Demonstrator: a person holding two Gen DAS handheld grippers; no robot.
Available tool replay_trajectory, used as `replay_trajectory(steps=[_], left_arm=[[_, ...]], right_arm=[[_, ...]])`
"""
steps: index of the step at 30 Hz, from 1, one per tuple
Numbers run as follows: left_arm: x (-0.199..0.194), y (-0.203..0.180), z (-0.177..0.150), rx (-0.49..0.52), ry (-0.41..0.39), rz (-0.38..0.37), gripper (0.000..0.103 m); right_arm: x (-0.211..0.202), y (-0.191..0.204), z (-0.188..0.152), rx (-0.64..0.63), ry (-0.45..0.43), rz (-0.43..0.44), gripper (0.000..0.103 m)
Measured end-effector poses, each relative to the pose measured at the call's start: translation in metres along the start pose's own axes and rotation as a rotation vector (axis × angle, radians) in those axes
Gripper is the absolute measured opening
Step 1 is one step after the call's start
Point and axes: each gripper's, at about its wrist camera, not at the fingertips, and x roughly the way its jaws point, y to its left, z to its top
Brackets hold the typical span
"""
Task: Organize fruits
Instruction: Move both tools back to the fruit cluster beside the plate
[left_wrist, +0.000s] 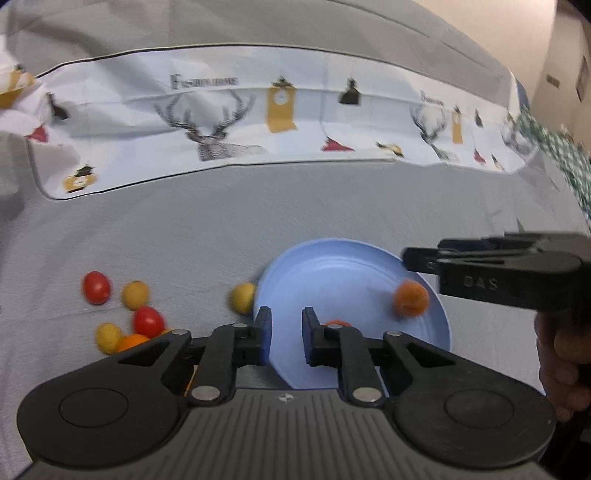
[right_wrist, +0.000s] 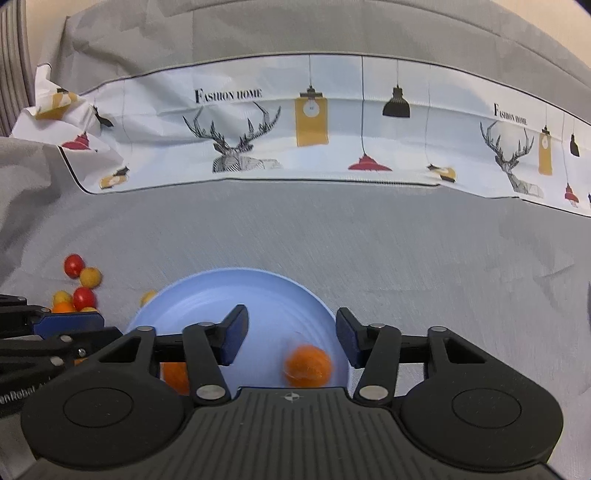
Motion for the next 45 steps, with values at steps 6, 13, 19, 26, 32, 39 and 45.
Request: replay_trajectory(steps=[6,13,19,26,32,39,45], left_arm=[[-0.03,0.072,0.01,-0.263,-0.069,0.079,0.017],[-0.049,0.144,-0.003,-0.535,-0.017,0.084,0.017],[-0.028,0.15,-0.011,-0.606,0.093,0.01,0.02],[-0.008,0.155,-0.018,-0.675,0.135,-0.038,0.041],[0.002,0.149,-0.016,-0.651,0.154,-0.013,0.046],[0.012,0.142,-0.014,-0.644,0.168,-0.007,0.046],[0.019,0.134,-0.012,-0.618,0.182,0.019,0.046]], right_arm=[[-0.01,0.021,0.005,0.022,-0.077,0.051,0.026],[-0.015,0.065,0.002,-0.057,-0.106,0.226,0.026],[-0.009,0.11,-0.01,-0.195,-0.068,0.315,0.028],[0.005,0.133,-0.029,-0.247,-0.018,0.335,0.045],[0.017,0.147,-0.041,-0.291,-0.001,0.337,0.048],[0.028,0.154,-0.046,-0.339,0.031,0.31,0.049],[0.039,0.153,-0.05,-0.338,0.089,0.299,0.049]])
